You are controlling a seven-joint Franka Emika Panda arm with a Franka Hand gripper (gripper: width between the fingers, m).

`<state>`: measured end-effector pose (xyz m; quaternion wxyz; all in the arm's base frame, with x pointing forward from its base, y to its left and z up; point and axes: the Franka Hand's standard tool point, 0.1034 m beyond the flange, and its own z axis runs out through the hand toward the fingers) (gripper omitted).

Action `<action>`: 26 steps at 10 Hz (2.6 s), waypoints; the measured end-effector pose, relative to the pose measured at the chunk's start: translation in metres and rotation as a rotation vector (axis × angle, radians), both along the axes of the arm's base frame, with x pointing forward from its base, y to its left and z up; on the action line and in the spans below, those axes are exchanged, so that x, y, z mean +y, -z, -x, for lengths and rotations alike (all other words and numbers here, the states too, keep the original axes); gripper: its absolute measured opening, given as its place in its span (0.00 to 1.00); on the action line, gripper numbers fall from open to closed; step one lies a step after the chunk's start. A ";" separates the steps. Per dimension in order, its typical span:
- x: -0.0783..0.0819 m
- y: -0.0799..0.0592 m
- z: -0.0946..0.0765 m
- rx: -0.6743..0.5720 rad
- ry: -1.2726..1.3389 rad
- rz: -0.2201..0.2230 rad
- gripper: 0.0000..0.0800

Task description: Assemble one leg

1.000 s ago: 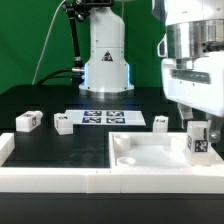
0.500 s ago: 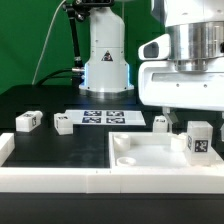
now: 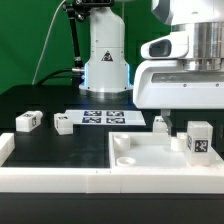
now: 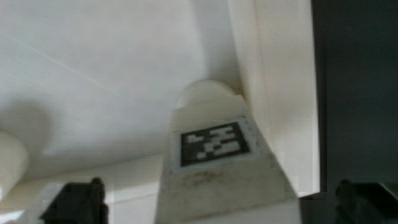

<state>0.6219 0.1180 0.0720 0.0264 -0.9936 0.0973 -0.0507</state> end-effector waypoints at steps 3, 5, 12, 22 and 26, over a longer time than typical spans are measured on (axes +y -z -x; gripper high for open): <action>0.000 0.000 0.000 0.001 0.019 -0.003 0.47; 0.000 0.000 0.000 -0.002 0.048 -0.006 0.36; 0.000 0.000 0.002 0.015 0.829 -0.113 0.36; 0.002 0.001 0.000 0.054 1.210 -0.193 0.76; 0.007 0.001 0.001 0.020 0.737 -0.135 0.81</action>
Offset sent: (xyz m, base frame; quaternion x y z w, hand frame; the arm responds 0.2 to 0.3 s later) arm 0.0000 0.0000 0.0000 0.0000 0.0000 0.0799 0.9968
